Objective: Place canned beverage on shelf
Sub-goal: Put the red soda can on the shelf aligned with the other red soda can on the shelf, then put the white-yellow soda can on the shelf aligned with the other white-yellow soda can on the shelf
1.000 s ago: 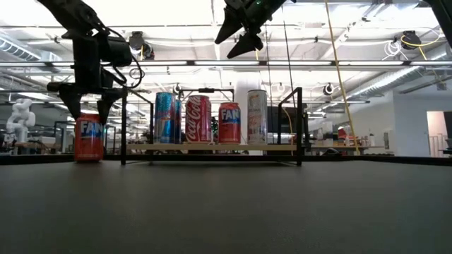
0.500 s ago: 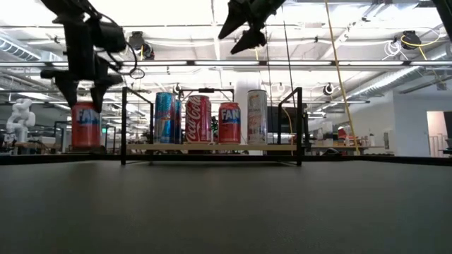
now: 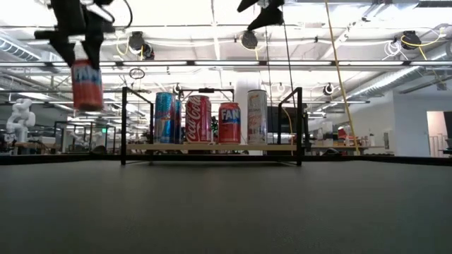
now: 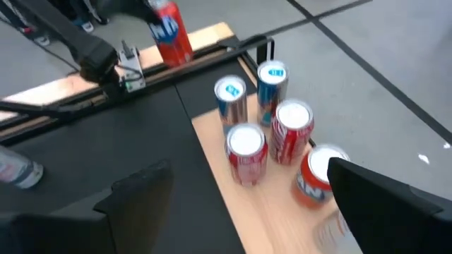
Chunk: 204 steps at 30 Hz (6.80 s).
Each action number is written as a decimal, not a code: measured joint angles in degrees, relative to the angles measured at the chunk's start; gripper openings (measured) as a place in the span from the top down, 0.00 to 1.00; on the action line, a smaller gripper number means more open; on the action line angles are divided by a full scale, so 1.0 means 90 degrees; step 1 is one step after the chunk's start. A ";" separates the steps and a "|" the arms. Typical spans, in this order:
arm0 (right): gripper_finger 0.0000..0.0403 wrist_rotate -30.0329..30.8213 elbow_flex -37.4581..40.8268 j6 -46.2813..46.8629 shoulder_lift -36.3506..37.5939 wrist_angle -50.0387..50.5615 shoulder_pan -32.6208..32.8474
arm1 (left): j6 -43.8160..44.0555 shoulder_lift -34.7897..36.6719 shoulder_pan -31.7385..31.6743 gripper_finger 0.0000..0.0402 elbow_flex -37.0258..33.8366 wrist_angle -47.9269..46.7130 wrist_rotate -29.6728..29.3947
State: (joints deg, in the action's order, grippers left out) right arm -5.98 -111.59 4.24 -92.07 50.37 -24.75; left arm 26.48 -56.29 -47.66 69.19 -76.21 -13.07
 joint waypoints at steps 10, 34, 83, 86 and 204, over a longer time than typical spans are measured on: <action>0.10 0.0022 0.0000 0.0227 0.0478 0.0896 0.0054 | 0.0022 -0.0383 0.1212 0.37 0.1551 -0.0100 0.0341; 0.10 0.1039 0.0000 0.1213 0.1439 0.2307 0.0485 | -0.0874 -0.3558 0.3577 0.37 0.3062 0.2855 -0.0109; 0.10 0.1547 0.0000 0.1504 0.1433 0.2431 0.0719 | -0.2172 -0.6290 0.3163 0.26 0.3280 0.3898 -0.0058; 0.10 0.1547 0.0000 0.1504 0.1433 0.2431 0.0719 | -0.2169 -0.6295 0.3163 0.21 0.3301 0.3853 -0.0043; 0.10 0.1486 0.4976 0.3123 0.2295 -0.3089 0.3477 | 0.5978 -0.3727 1.0162 0.41 0.1398 0.0234 0.0552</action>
State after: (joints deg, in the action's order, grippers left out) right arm 7.40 -66.81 32.35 -71.42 22.57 6.54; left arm 80.28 -89.84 43.79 81.77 -74.10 -8.10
